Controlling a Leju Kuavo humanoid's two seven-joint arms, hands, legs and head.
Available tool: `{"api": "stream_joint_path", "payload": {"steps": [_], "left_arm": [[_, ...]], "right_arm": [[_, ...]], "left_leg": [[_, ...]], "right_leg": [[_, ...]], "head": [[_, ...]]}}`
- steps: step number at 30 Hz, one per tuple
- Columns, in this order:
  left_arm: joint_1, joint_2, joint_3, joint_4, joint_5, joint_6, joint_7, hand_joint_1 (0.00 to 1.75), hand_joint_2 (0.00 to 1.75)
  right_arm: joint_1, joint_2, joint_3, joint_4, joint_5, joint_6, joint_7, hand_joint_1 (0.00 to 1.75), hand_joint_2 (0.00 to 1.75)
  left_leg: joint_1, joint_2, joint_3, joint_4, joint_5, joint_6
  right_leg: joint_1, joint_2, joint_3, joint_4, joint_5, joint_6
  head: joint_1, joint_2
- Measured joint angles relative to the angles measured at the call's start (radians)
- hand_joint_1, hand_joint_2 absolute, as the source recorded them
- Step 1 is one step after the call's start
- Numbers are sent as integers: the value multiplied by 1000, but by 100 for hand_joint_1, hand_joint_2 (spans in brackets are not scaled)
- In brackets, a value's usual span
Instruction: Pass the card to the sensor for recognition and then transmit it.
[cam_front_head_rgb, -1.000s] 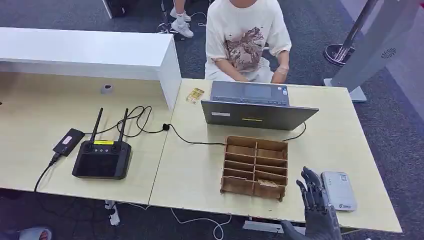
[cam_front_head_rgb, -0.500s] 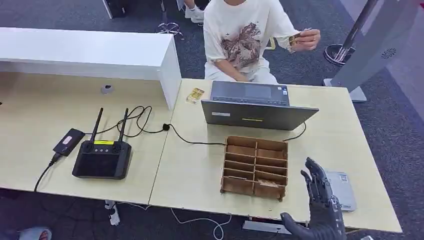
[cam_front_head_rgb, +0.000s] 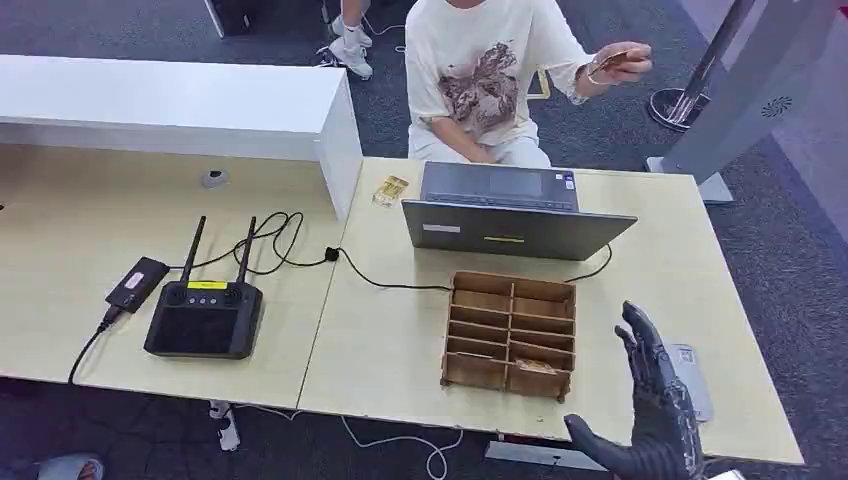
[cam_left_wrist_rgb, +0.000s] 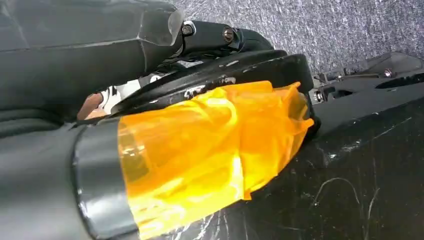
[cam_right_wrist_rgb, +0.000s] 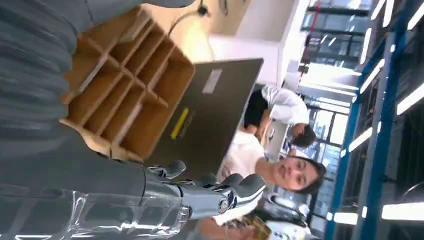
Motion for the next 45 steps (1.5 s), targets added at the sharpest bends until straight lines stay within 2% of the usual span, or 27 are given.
{"api": "stream_joint_path", "payload": {"steps": [3, 5, 8, 12, 18, 25, 29, 35, 45], "left_arm": [[0, 1, 0, 0, -10, -5, 2, 0, 0], [-1, 1, 0, 0, -12, -6, 4, 0, 0], [-3, 2, -2, 0, -29, -13, 12, 0, 0], [-8, 7, -8, 0, -46, -27, 27, 0, 0], [-12, 12, -29, 0, -74, -39, 44, 0, 0], [-14, 19, -54, 0, -95, -54, 52, 0, 0], [-15, 20, -58, 0, -98, -59, 57, 0, 0], [-17, 21, -59, 0, -91, -63, 61, 0, 0], [-17, 21, -59, 0, -86, -66, 61, 0, 0]], "right_arm": [[-57, -16, -29, -9, 130, -19, 57, 0, 175], [-85, -23, -37, -8, 169, -27, 79, 0, 175], [-189, -46, -54, -1, 339, -77, 164, 0, 175], [-347, -78, -57, 51, 485, -77, 266, 0, 175], [-579, -96, -43, 185, 613, -46, 380, 0, 175], [-869, -97, 16, 435, 744, 14, 498, 0, 175], [-1009, -96, 52, 603, 795, 42, 528, 0, 175], [-1110, -92, 82, 757, 801, 55, 554, 0, 175], [-1132, -87, 112, 870, 797, 34, 567, 0, 175]], "left_leg": [[0, 1, 0, 0, 0, 0], [0, 1, 0, 0, 0, 0], [0, 1, 1, 1, 1, 0], [0, 1, 1, 1, 1, 1], [0, 1, 0, 1, 3, 1], [0, 1, 0, 1, 4, 0], [0, 0, 0, 1, 4, 0], [0, -1, -1, 1, 4, 0], [0, -1, -1, 1, 4, 0]], "right_leg": [[0, 1, 0, 0, 1, 0], [0, 1, 0, 0, 1, 0], [0, 2, 0, 0, 2, 0], [0, 2, 1, 0, 3, 1], [0, 2, 1, 0, 4, 1], [0, 1, 0, 1, 5, 1], [0, 1, 0, 1, 5, 1], [0, 0, 0, 1, 5, 1], [0, 0, 0, 1, 5, 1]], "head": [[0, 0], [0, 0], [0, 0], [0, 0], [0, 0], [0, 0], [0, 0], [0, 0], [0, 0]]}}
